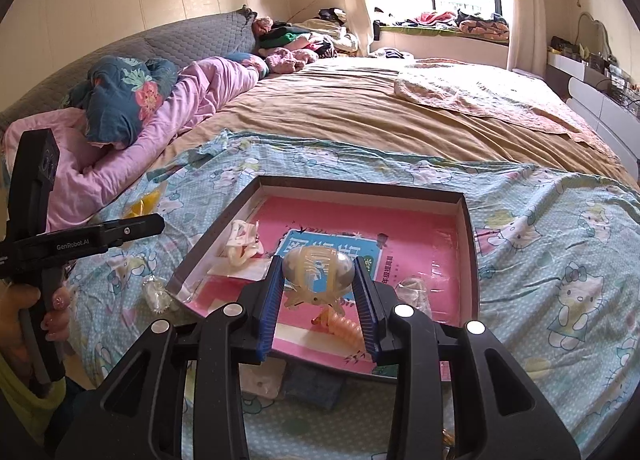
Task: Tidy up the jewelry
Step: 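Carry the bangle bag and white ornament over the pink-lined box with both tools, then open both tools to drop the bangles and ornament into the box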
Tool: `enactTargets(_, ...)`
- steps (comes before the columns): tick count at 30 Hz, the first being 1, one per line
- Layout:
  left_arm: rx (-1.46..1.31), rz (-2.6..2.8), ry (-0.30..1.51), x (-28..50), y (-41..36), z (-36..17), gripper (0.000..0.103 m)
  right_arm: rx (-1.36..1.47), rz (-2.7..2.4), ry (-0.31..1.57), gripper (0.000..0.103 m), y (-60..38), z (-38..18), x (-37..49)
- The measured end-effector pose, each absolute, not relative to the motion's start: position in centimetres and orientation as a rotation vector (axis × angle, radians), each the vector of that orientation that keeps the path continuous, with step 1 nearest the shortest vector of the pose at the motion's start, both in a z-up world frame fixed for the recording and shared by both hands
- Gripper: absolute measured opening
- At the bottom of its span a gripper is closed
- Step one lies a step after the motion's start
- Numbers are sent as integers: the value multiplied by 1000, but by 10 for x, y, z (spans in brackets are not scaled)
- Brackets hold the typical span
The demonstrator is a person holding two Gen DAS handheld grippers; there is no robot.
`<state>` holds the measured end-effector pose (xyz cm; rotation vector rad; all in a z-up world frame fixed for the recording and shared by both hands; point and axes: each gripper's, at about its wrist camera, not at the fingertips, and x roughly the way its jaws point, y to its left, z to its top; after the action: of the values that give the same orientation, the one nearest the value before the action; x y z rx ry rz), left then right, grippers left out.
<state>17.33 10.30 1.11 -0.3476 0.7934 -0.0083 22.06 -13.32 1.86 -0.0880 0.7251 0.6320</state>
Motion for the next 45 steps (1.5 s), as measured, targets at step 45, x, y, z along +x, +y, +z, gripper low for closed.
enactTargets(45,-236,-76,885,189,68,-22,72,-58,549,847,56,-135,-28,267)
